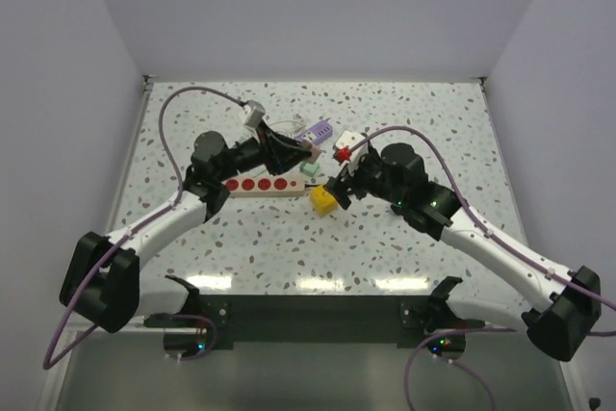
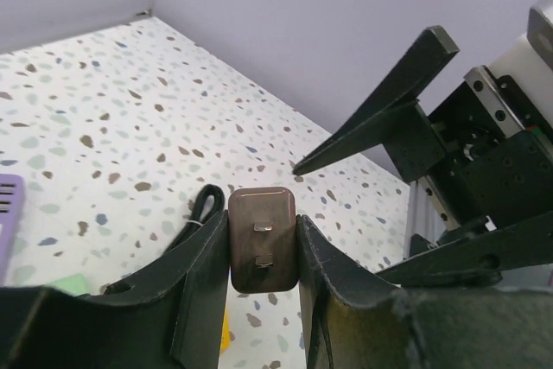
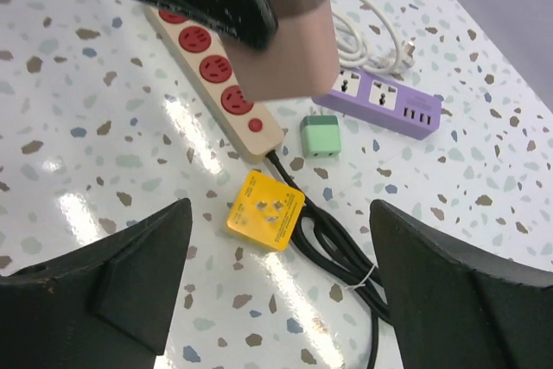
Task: Insert the plug
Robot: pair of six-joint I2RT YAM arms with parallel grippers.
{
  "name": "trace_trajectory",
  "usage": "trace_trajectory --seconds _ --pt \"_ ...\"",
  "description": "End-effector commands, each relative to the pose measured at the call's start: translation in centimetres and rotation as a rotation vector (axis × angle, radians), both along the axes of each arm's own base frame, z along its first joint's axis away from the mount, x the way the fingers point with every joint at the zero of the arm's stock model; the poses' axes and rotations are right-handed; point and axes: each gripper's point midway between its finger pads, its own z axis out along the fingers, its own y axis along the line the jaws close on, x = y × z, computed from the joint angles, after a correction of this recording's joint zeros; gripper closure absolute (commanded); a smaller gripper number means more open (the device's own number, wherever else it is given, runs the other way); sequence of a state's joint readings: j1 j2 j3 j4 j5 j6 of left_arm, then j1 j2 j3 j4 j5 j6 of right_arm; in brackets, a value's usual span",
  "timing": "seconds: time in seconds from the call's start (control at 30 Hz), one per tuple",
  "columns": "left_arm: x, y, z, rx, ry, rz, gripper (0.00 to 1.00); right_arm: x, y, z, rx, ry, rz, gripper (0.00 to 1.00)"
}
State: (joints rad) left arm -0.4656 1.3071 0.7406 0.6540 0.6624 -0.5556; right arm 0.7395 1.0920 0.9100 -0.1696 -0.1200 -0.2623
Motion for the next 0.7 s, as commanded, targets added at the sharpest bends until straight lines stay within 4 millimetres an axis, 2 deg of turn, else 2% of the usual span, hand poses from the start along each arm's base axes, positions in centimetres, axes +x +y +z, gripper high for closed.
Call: trace_trajectory --seconds 0.0,0.23,0.27,0.3,0.37,0.4,0.47,0.5,0.57,0.67 --pt "1.2 2.5 1.7 -0.012 -0.073 0.079 1.0 -0.4 0.4 2.7 0.104 -0.019 -0.003 0.12" --pt "-0.5 3.6 4.6 -0.084 -0.161 0.061 1.0 -0.4 2.5 6.1 0.344 0.022 0.031 0.07" --pt "-0.9 3.7 5.5 -0.099 -0.186 0.055 1.0 0.2 2.4 7.7 0.453 0.043 0.021 0.06" --pt "-1.2 3.7 6.1 -0.109 -0.2 0.051 1.0 -0.6 3.1 8.2 0.498 0.077 0.103 0.07" --pt "-1.8 3.9 7.3 -0.132 -0.234 0.045 1.0 -0.4 3.2 8.6 0.571 0.119 0.149 0.07" --pt "-2.3 4.1 8.0 -0.145 -0.255 0.043 1.0 0.1 2.8 10.5 0.662 0.11 0.17 0.07" --pt "-3.1 4.3 9.1 -0.176 -0.283 0.032 1.0 -0.2 3.2 10.2 0.698 0.144 0.24 0.08" --pt "-3.6 4.4 9.4 -0.189 -0.294 0.029 1.0 -0.4 3.3 11.3 0.743 0.127 0.278 0.08" --pt "-4.4 4.6 10.4 -0.226 -0.321 0.018 1.0 -1.4 3.9 11.5 0.768 0.138 0.357 0.08" --pt "-4.9 4.1 11.1 -0.242 -0.327 -0.017 1.0 -2.7 4.3 13.4 0.851 0.107 0.483 0.09"
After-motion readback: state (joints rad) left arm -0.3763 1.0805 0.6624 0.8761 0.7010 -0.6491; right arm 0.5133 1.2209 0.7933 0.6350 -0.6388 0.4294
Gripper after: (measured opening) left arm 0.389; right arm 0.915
